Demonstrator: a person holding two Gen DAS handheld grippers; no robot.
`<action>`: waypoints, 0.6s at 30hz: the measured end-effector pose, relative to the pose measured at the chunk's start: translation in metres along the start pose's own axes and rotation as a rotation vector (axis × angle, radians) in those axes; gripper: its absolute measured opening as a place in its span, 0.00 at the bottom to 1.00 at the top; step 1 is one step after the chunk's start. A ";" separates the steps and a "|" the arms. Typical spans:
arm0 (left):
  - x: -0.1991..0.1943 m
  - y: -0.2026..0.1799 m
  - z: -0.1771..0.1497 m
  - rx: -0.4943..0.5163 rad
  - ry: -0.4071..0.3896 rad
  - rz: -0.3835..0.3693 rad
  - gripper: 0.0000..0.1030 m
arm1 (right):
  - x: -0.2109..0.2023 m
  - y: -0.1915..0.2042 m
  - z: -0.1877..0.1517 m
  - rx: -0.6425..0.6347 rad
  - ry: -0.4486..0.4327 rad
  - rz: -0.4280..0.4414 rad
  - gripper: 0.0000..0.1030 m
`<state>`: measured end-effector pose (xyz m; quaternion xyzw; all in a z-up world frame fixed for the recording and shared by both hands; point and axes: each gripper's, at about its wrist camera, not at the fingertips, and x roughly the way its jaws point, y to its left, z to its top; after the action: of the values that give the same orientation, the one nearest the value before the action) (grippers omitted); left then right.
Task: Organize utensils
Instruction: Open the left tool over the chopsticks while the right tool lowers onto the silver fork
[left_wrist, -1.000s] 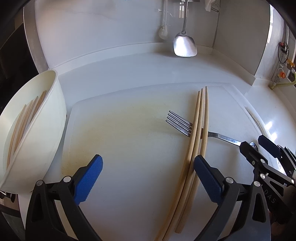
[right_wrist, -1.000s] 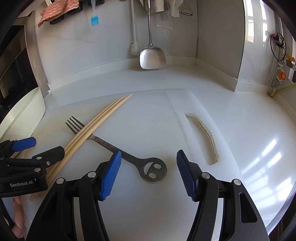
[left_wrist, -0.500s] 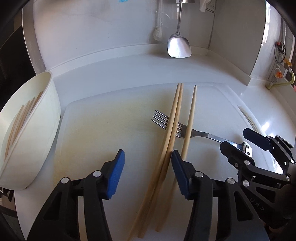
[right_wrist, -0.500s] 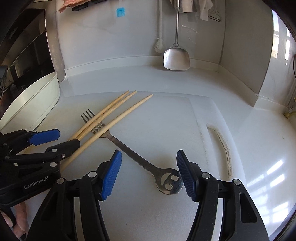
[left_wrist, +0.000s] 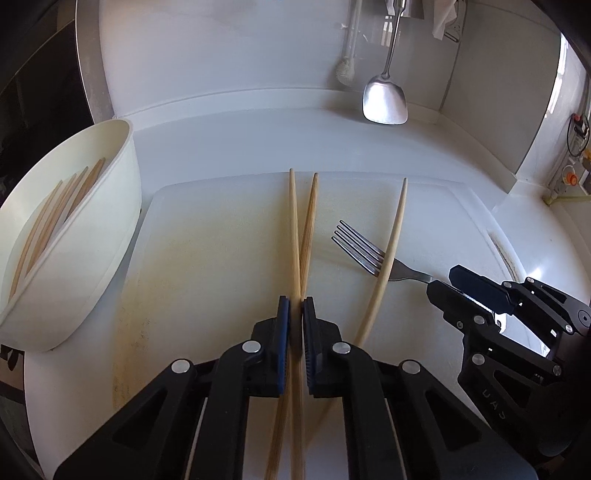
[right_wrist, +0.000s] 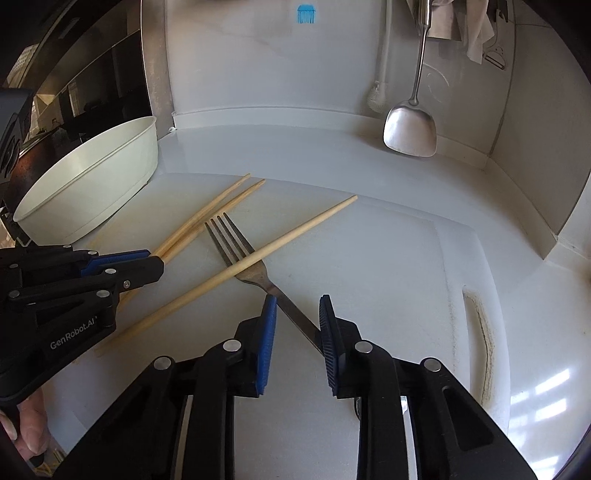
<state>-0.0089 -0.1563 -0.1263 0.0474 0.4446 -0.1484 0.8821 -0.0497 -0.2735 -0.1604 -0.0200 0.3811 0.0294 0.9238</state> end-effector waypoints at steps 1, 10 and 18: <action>0.000 0.001 -0.001 -0.008 0.000 0.000 0.08 | -0.001 -0.001 -0.001 0.008 -0.001 0.001 0.21; -0.002 0.020 -0.002 -0.100 0.014 -0.057 0.08 | -0.011 -0.013 -0.005 0.089 -0.016 -0.014 0.11; -0.006 0.028 -0.003 -0.118 0.010 -0.030 0.17 | -0.014 -0.029 -0.008 0.133 -0.007 -0.035 0.11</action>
<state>-0.0062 -0.1272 -0.1248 -0.0108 0.4576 -0.1348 0.8788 -0.0632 -0.3038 -0.1564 0.0347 0.3784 -0.0117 0.9249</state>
